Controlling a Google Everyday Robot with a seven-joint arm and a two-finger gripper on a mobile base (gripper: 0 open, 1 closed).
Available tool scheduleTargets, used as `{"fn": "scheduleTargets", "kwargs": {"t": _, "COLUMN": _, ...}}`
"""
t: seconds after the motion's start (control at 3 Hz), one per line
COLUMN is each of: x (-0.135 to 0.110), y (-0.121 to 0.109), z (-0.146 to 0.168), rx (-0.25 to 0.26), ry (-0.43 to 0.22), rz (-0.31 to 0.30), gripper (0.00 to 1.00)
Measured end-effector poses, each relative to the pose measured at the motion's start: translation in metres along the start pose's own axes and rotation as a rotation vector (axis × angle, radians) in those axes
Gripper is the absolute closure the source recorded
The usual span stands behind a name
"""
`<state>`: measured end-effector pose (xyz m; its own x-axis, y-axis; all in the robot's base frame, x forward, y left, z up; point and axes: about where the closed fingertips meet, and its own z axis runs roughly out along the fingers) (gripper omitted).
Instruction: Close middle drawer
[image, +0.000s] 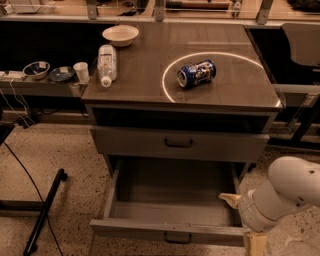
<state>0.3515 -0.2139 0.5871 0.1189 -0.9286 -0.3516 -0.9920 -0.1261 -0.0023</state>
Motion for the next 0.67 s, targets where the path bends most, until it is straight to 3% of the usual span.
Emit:
{"fn": "scheduleTargets", "kwargs": {"t": 0.33, "x": 0.006, "y": 0.002, "z": 0.057, "rx": -0.018, "ry": -0.02, "rz": -0.013, "gripper": 0.17}}
{"fn": "scheduleTargets", "kwargs": {"t": 0.67, "x": 0.005, "y": 0.001, "z": 0.084, "rx": 0.021, "ry": -0.068, "rz": -0.028, "gripper": 0.4}}
